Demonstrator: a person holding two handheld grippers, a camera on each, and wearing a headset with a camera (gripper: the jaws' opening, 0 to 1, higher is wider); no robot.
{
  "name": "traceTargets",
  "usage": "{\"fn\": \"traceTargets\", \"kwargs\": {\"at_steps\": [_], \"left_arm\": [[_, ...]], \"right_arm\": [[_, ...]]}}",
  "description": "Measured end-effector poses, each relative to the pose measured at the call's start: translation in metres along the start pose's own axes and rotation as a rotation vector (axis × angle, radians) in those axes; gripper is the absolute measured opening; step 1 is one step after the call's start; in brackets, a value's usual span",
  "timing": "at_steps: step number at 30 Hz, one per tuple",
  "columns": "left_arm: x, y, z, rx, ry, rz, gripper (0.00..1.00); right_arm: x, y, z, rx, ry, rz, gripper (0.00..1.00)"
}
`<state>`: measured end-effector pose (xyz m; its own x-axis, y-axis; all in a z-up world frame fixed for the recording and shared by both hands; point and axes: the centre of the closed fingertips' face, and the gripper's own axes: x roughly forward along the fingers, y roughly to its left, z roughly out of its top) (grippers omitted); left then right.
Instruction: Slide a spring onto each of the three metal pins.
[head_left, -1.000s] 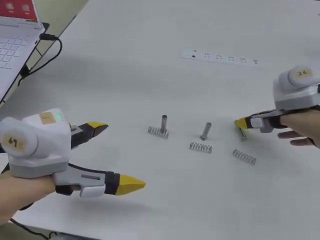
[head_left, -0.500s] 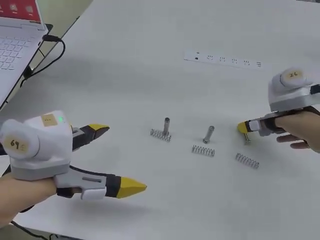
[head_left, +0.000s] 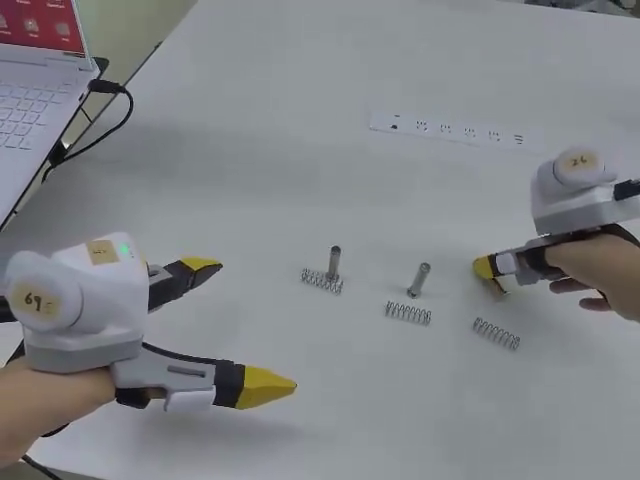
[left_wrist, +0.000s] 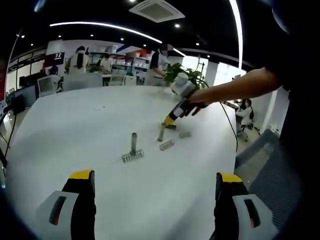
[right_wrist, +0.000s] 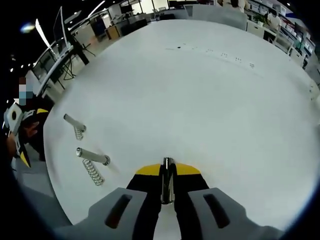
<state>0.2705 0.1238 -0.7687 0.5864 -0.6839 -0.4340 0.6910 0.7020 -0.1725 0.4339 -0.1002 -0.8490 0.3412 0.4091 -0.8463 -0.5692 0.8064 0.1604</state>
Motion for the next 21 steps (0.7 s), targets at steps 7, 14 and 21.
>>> {"fn": "traceTargets", "kwargs": {"at_steps": [7,14,21], "left_arm": [[0.002,0.001,-0.001,0.002,0.003,0.000,0.98],[0.003,0.001,0.001,0.006,0.000,-0.002,0.98],[0.004,-0.002,0.000,0.011,0.003,-0.009,0.98]], "right_arm": [[-0.008,-0.002,0.000,0.011,-0.031,0.010,0.05],[-0.016,-0.001,0.001,0.001,-0.067,0.014,0.05],[-0.023,0.004,-0.001,-0.012,-0.100,0.023,0.05]]}}
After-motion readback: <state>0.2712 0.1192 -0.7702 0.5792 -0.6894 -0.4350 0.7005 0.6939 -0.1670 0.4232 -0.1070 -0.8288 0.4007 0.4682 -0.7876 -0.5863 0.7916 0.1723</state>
